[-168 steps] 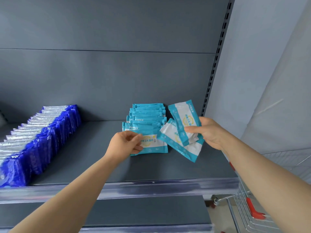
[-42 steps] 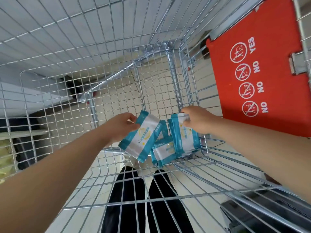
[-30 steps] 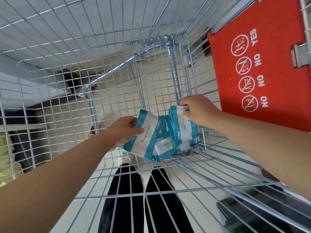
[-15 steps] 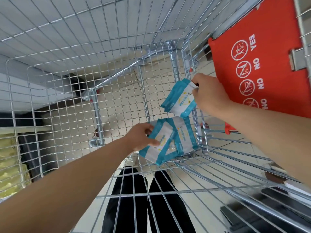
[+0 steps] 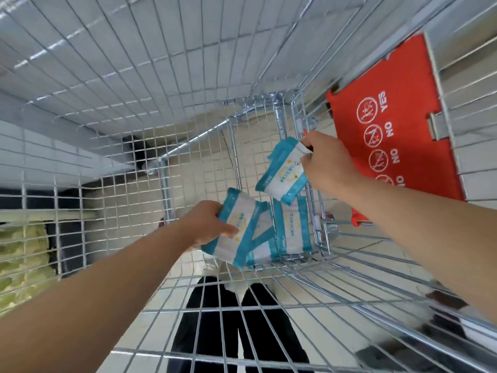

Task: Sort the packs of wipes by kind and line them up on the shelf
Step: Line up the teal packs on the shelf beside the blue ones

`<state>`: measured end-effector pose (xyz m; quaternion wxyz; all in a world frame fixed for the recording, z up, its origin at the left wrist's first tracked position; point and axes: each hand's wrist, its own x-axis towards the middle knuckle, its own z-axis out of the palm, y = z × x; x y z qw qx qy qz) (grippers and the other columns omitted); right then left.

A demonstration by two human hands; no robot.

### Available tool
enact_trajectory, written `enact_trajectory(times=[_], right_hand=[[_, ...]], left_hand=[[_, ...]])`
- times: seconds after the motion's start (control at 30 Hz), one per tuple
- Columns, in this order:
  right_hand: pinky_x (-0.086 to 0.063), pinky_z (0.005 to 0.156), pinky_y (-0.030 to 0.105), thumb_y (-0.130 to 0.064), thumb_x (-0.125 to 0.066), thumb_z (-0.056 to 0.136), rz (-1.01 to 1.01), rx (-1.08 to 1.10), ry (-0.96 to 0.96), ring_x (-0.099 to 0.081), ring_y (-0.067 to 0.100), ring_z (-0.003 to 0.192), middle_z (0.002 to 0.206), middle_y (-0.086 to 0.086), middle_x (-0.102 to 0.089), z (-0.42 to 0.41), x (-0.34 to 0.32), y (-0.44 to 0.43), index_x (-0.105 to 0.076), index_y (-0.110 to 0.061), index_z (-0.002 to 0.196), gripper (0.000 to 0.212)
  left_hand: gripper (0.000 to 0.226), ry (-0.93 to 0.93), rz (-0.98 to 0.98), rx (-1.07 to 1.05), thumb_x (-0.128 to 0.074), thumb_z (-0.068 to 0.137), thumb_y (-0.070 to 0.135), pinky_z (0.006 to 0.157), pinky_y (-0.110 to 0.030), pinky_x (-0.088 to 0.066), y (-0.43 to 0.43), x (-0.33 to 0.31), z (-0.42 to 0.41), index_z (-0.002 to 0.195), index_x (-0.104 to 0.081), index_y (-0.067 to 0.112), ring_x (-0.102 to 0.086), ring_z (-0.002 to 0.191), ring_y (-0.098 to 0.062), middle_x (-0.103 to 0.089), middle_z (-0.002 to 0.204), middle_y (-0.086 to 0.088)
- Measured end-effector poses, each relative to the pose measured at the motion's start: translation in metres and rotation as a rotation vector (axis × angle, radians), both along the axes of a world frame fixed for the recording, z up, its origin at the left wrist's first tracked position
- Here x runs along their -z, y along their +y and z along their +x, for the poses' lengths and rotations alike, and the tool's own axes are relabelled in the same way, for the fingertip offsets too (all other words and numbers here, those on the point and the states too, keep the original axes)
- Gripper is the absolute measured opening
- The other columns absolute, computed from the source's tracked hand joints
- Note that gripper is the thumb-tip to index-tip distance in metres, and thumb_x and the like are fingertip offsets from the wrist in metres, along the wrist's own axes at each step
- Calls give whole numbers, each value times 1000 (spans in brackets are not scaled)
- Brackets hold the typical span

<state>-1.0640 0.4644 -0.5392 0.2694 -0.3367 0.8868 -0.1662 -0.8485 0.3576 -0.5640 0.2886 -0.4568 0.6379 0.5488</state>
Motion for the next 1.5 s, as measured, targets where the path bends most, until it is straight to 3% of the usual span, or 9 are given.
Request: enact_trajectory(times=[0.2, 0.3, 0.4, 0.53, 0.63, 0.77, 0.93, 1.2, 1.5], right_hand=[[-34, 63, 30, -2, -51, 88, -163, -33, 7, -50, 18, 79, 89, -1, -54, 25, -89, -29, -55, -15, 98, 17], [-28, 63, 27, -2, -52, 87, -247, -97, 15, -50, 17, 82, 92, -1, -54, 43, -149, -47, -53, -16, 99, 18], [-36, 66, 26, -1, -52, 87, -357, -189, 1, -54, 18, 86, 95, 0, -58, 69, -217, -64, -54, -13, 96, 16], [-52, 75, 37, -5, -52, 90, -467, -316, 6, -59, 15, 94, 102, -2, -62, 116, -310, -87, -57, -15, 104, 18], [-51, 70, 30, -7, -53, 91, -568, -435, 40, -59, 12, 92, 100, -4, -62, 160, -375, -105, -58, -19, 101, 17], [-52, 70, 29, -10, -55, 91, -697, -574, 82, -61, 10, 92, 101, -7, -63, 236, -451, -131, -60, -23, 102, 18], [-47, 64, 12, -8, -57, 90, -876, -693, 38, -60, 0, 86, 95, -11, -64, 361, -528, -156, -62, -21, 102, 18], [-48, 62, 7, -5, -58, 90, -999, -782, -118, -59, -6, 81, 89, -22, -59, 561, -595, -202, -60, -23, 97, 19], [-48, 56, 14, -4, -57, 88, -764, -796, -253, -62, 6, 78, 91, -8, -65, 694, -590, -288, -62, -21, 94, 18]], left_hand=[[17, 134, -119, -332, -71, 84, 10, 75, -37, -56, -38, -98, 48, 98, -63, 16, -69, 83, -22, -71, 94, -5], [17, 241, -183, -554, -66, 87, 8, 62, -25, -52, -43, -158, 74, 102, -60, 14, -68, 82, -17, -71, 97, -5], [16, 347, -223, -762, -64, 89, 7, 58, -20, -51, -46, -217, 104, 101, -58, 14, -68, 81, -15, -71, 99, -6], [20, 477, -305, -940, -65, 88, 9, 68, -32, -58, -51, -295, 154, 107, -59, 13, -72, 83, -18, -73, 99, -6], [23, 572, -382, -1045, -67, 87, 11, 77, -43, -59, -55, -351, 201, 108, -59, 14, -72, 87, -22, -74, 100, -4], [23, 734, -487, -1165, -65, 87, 6, 68, -33, -59, -56, -420, 280, 108, -60, 13, -73, 86, -19, -75, 97, -1], [19, 834, -608, -1249, -64, 87, 4, 68, -38, -60, -52, -487, 402, 103, -62, 13, -73, 85, -21, -76, 95, -3], [24, 832, -784, -1353, -67, 85, 5, 77, -40, -56, -63, -548, 610, 107, -64, 10, -72, 89, -24, -75, 99, -5], [21, 820, -793, -1443, -64, 87, 3, 68, -33, -55, -124, -567, 727, 106, -61, 13, -69, 86, -19, -72, 99, -2]])
